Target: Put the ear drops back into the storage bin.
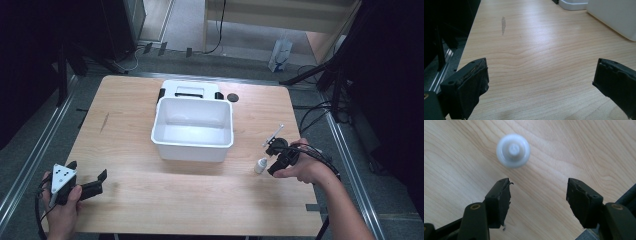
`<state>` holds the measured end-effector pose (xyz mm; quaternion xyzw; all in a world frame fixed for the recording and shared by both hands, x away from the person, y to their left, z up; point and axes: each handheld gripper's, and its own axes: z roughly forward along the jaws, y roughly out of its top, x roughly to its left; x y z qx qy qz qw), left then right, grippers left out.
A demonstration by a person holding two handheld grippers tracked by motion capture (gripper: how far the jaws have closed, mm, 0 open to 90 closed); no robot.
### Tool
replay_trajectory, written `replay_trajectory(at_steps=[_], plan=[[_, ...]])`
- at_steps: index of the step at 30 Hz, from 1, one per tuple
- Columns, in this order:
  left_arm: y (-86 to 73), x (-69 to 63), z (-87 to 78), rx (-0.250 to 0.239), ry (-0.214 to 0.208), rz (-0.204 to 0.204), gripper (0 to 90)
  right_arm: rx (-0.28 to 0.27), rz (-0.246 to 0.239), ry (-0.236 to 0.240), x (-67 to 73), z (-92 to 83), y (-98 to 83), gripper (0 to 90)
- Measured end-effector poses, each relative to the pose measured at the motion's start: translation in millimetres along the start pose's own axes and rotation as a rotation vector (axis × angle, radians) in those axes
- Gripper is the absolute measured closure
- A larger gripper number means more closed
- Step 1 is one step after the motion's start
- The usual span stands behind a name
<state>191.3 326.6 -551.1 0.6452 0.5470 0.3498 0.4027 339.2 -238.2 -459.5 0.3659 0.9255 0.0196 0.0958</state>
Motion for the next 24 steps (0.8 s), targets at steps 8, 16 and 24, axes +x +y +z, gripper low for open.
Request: replay_trajectory(at_steps=[8, 16, 24], plan=[[0.0, 0.9, 0.3, -0.001, -0.003, -0.009, 0.6, 0.015, -0.025, 0.023, 2.7, -2.7, 18.0, 39.9], [0.1, 0.6, 0.3, 0.001, -0.002, -0.008, 0.6, 0.03, -0.03, 0.046, 7.8, 2.5, 30.3, 41.3], [0.1, 1.5, 0.4, 0.002, -0.005, -0.014, 0.6, 0.062, 0.032, 0.148, 3.1, 14.6, 37.9, 55.6]])
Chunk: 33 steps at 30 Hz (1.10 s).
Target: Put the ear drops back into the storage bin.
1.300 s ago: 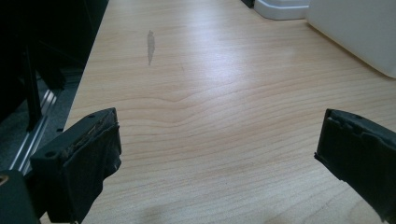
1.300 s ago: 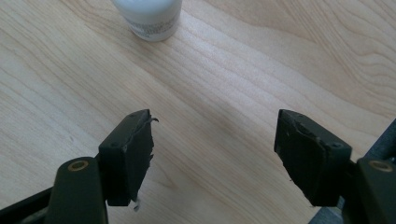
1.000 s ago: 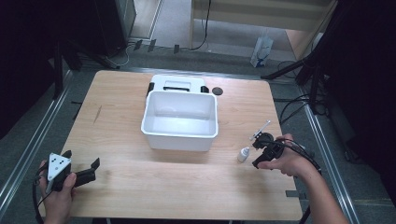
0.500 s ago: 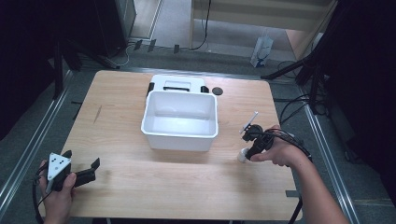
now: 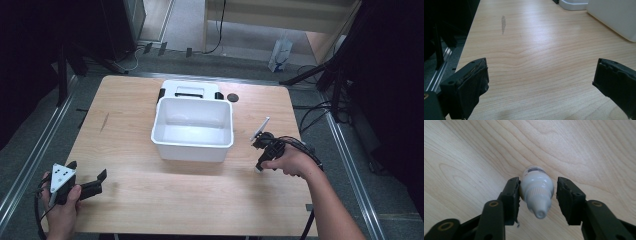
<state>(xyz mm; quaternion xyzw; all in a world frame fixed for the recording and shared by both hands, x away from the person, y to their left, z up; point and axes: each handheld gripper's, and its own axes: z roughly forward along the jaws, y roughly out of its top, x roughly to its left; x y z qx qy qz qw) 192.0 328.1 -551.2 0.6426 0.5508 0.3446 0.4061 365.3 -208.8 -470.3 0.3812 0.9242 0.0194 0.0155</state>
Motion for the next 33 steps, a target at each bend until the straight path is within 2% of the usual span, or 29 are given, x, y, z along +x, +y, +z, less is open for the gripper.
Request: replay_trajectory(at_steps=[2, 7, 8, 14, 23, 24, 25, 27, 33], plan=[[0.0, -0.1, -0.1, 0.0, 0.0, 0.001, 0.6, 0.004, 0.008, 0.021, -1.6, 2.5, 0.1, 59.9], [0.0, 0.2, -0.3, 0.001, 0.0, 0.001, 0.6, 0.003, 0.006, 0.023, -3.8, 1.6, -0.2, 60.7], [0.0, 0.1, -0.2, 0.0, 0.002, 0.001, 0.6, -0.011, 0.012, 0.035, -5.7, -0.6, -0.6, 60.8], [0.0, 0.0, -0.2, 0.001, 0.002, -0.005, 0.6, -0.026, -0.004, 0.023, -6.4, -8.8, -0.6, 60.8], [0.0, 0.0, -0.1, 0.0, 0.003, -0.001, 0.6, -0.059, -0.046, 0.001, -5.8, -29.6, 2.6, 60.8], [0.0, -0.1, 0.0, 0.001, 0.003, -0.002, 0.6, -0.066, -0.075, -0.013, -4.6, -34.1, 3.4, 60.8], [0.0, -0.1, 0.0, 0.001, 0.003, -0.002, 0.6, -0.066, -0.075, -0.013, -4.6, -34.1, 3.4, 60.8], [0.0, 0.0, -0.1, 0.0, 0.003, -0.001, 0.6, -0.068, -0.109, -0.02, -3.8, -40.0, 5.4, 60.8], [0.0, 0.1, -0.2, 0.0, 0.002, -0.001, 0.6, -0.081, -0.136, -0.018, -1.4, -54.9, 14.0, 60.9]])
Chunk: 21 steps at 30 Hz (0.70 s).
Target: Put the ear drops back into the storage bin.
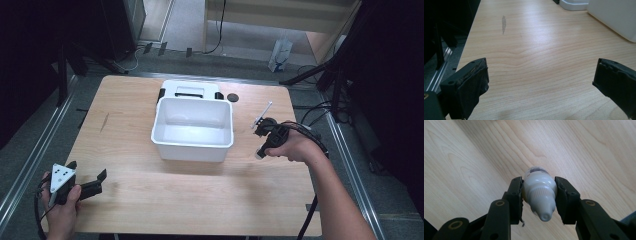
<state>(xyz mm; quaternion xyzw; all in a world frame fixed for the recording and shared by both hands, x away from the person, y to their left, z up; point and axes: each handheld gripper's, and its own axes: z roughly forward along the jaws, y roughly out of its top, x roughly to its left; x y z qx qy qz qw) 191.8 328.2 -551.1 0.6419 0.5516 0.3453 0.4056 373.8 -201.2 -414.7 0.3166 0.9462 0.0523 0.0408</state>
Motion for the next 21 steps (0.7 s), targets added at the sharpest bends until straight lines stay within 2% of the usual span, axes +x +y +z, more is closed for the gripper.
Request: replay_trajectory(at_steps=[21], plan=[[0.1, 0.1, 0.5, -0.001, -0.002, -0.011, 0.6, -0.056, -0.074, -0.024, 0.5, -47.1, 35.9, 60.9]])
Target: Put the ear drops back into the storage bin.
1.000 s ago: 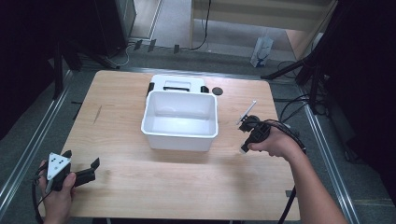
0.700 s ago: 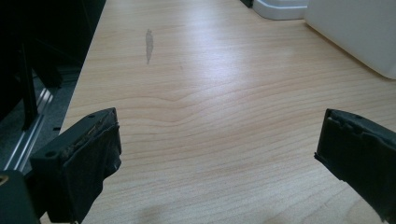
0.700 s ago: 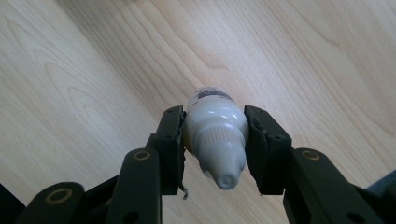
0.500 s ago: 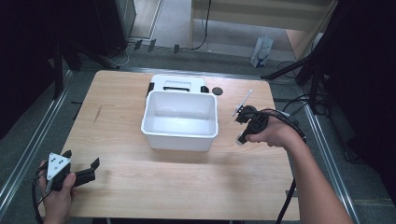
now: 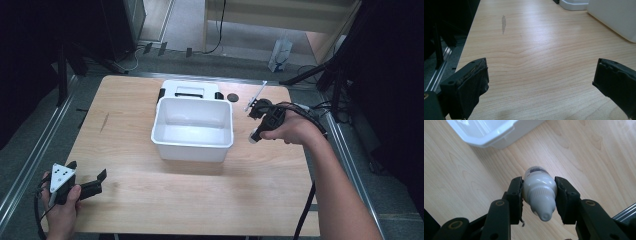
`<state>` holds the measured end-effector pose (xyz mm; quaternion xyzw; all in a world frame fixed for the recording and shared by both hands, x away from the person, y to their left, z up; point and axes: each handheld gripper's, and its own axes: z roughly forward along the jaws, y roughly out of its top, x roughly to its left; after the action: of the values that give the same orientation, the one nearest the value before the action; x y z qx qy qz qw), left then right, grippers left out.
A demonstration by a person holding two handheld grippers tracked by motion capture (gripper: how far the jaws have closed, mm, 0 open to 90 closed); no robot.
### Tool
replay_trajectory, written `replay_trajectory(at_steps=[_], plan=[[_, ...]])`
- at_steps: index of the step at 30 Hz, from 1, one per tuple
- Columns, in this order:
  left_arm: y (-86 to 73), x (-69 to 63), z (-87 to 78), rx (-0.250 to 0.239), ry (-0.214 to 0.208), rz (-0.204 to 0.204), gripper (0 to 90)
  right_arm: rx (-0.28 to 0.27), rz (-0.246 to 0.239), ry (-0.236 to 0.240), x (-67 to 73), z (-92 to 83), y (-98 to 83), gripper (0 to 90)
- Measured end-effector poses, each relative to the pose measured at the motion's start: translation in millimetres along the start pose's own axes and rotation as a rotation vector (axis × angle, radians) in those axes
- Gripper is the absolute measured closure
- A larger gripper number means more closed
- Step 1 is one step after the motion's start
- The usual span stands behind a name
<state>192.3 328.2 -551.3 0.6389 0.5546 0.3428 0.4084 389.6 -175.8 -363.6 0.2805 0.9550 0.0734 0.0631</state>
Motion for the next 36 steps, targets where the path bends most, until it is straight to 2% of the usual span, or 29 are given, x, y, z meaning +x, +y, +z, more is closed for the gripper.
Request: replay_trajectory(at_steps=[16, 29, 36], plan=[[0.2, 0.3, 0.2, 0.003, -0.001, 0.0, 0.6, -0.047, -0.049, -0.03, 7.5, -22.5, 32.3, 60.8], [0.3, 1.3, -0.1, 0.006, -0.003, -0.002, 0.6, -0.073, -0.088, -0.038, 17.1, -26.1, 53.6, 60.8], [0.4, 1.1, 0.4, 0.006, -0.003, -0.002, 0.6, -0.075, -0.12, -0.025, 23.3, -17.7, 66.0, 60.7]])
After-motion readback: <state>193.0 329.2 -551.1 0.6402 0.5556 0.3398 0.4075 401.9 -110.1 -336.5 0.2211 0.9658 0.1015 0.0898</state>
